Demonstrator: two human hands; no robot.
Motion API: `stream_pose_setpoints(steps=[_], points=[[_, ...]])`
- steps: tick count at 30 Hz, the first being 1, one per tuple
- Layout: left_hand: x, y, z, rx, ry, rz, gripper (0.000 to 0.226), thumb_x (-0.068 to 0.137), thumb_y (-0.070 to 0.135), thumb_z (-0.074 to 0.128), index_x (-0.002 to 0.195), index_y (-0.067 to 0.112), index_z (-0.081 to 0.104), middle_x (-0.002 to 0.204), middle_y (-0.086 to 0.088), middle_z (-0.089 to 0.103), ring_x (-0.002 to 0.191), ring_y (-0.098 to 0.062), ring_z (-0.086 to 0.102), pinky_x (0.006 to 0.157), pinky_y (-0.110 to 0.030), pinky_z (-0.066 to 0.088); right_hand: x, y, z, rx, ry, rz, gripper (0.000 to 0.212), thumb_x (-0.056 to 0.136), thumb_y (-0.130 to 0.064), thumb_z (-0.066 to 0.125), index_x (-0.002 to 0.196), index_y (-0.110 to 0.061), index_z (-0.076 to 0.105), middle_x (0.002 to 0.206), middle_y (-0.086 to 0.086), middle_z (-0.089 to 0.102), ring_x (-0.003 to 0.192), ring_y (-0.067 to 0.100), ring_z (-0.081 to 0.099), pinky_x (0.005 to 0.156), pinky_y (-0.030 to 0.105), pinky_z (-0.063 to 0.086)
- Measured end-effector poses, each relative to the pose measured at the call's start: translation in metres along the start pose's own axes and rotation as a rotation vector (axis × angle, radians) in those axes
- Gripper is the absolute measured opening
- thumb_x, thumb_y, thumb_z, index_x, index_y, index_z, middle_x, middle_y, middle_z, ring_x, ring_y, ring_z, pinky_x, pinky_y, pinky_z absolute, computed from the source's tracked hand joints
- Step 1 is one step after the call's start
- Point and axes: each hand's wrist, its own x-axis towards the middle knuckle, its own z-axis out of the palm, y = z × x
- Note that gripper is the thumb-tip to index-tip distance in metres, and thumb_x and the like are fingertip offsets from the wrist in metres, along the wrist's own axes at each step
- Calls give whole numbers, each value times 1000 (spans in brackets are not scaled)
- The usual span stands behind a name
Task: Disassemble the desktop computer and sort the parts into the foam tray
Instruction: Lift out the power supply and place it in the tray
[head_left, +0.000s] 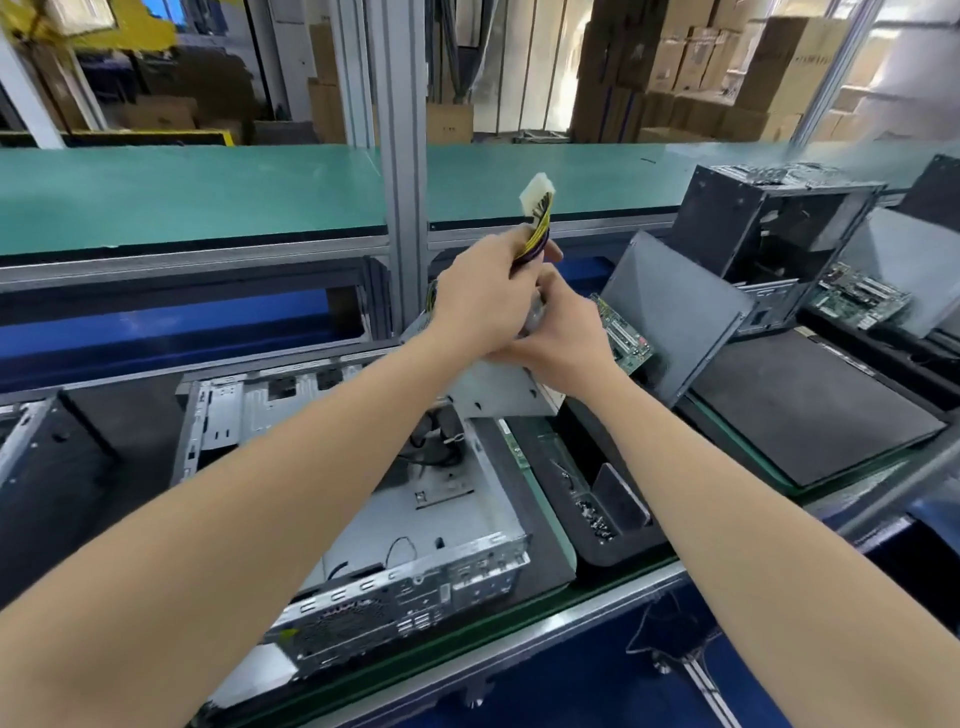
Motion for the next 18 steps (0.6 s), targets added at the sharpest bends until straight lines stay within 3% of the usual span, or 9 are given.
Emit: stream_pose_setpoints(steps=[3, 6, 9, 12, 15, 18], points=[[22, 9, 30, -40, -54, -12, 22, 102, 35, 46, 103, 44, 67, 110, 16, 68, 98, -12, 63, 82, -36, 51, 23, 29, -15, -69, 18, 63, 86, 46, -69, 77, 120, -36, 48, 91, -14, 68, 88, 14, 68, 77, 40, 60], [38, 12, 61, -143, -90, -86, 24, 105, 31, 48, 99, 41, 69, 106, 15, 70, 97, -11, 65, 80, -36, 57, 38, 59, -23, -149, 27, 86, 76, 49, -73, 75, 112, -40, 48, 83, -19, 65, 79, 4, 64, 72, 36, 58], [47, 14, 91, -154, -110, -94, 23, 104, 25, 50, 100, 34, 71, 101, 14, 70, 93, 1, 61, 69, -16, 45, 43, 89, -29, -140, 16, 114, 93, 47, -76, 68, 130, -44, 41, 83, -21, 64, 79, 3, 65, 66, 30, 52], [53, 15, 117, -91, -148, -92, 15, 102, 26, 54, 102, 26, 69, 95, 4, 71, 85, -7, 61, 66, -23, 41, 47, 118, -35, -141, 38, 141, 104, 50, -75, 76, 142, -45, 37, 99, -18, 69, 89, 8, 67, 69, 32, 56], [56, 16, 135, -84, -163, -117, 16, 97, 29, 63, 106, 17, 68, 100, -2, 71, 91, -18, 63, 76, -32, 49, 51, 140, -36, -179, 68, 179, 86, 51, -75, 76, 124, -41, 45, 102, -15, 69, 95, 14, 69, 76, 39, 59], [61, 17, 148, -71, -198, -129, 13, 96, 29, 64, 104, 20, 70, 101, -2, 71, 99, -24, 63, 77, -34, 47, 57, 154, -37, -214, 61, 207, 72, 59, -71, 76, 111, -38, 39, 98, -12, 67, 92, 19, 69, 79, 44, 60]])
